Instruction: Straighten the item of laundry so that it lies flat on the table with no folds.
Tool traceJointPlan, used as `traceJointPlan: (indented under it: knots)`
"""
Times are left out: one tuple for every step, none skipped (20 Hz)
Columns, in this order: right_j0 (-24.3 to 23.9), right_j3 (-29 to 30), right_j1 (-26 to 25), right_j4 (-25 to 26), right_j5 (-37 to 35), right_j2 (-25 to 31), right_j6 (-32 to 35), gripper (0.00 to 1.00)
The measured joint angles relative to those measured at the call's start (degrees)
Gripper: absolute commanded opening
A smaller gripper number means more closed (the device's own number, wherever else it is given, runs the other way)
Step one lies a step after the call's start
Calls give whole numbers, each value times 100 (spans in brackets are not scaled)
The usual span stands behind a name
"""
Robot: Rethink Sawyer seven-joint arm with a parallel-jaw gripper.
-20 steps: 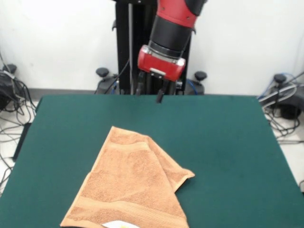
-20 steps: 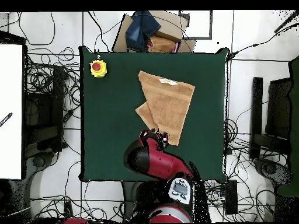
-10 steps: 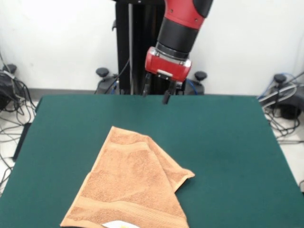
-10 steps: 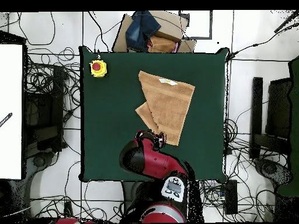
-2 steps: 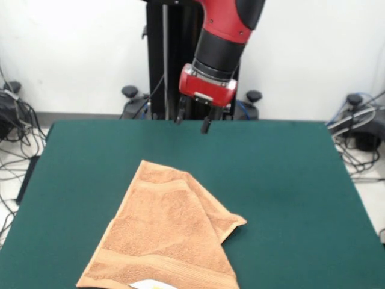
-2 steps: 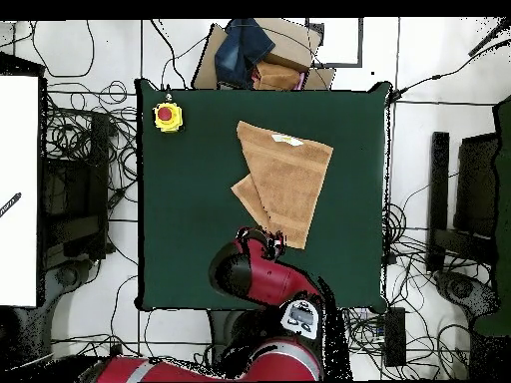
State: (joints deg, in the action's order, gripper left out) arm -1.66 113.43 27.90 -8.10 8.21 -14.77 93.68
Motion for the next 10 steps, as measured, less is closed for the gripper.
traceJointPlan:
  knots:
    - [3,-8,0,0,-1,-8,0,100]
    - [7,-17,0,0,-2,-16,0,100]
    - [75,-106,-43,-6,-64,-90,0,100]
    - [142,-196,-87,-13,-127,-164,0,100]
    - [194,-257,-129,-27,-172,-216,0,100]
    - [245,-318,-170,-41,-218,-268,0,100]
    - [297,-384,-219,-60,-267,-317,0,100]
    - [463,-610,-395,-132,-415,-455,0,100]
    - [534,-720,-488,-168,-464,-500,0,100]
    - [559,-763,-526,-177,-482,-518,0,100]
